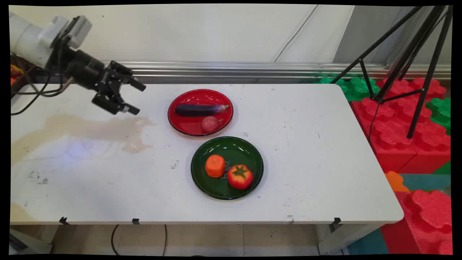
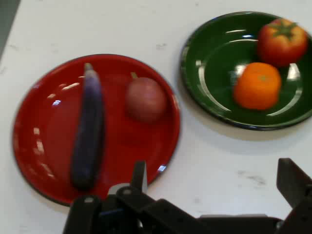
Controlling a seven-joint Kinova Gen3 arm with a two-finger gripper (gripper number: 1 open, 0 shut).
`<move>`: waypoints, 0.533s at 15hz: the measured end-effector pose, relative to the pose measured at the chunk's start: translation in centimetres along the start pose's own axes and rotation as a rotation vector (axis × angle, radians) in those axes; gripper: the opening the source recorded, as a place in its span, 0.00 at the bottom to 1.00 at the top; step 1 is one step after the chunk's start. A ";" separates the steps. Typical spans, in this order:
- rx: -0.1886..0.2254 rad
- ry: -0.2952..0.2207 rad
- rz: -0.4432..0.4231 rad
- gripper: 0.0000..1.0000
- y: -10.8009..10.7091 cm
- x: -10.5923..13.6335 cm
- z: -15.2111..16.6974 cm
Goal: Pick up the eggplant from the red plate
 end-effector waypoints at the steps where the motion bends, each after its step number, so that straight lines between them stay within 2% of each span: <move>1: 0.012 -0.002 0.002 1.00 -0.7 0.1 0.4; 5: 0.051 -0.018 0.022 1.00 -4.1 0.8 3.1; 8: 0.066 -0.037 0.031 1.00 -6.0 0.9 5.4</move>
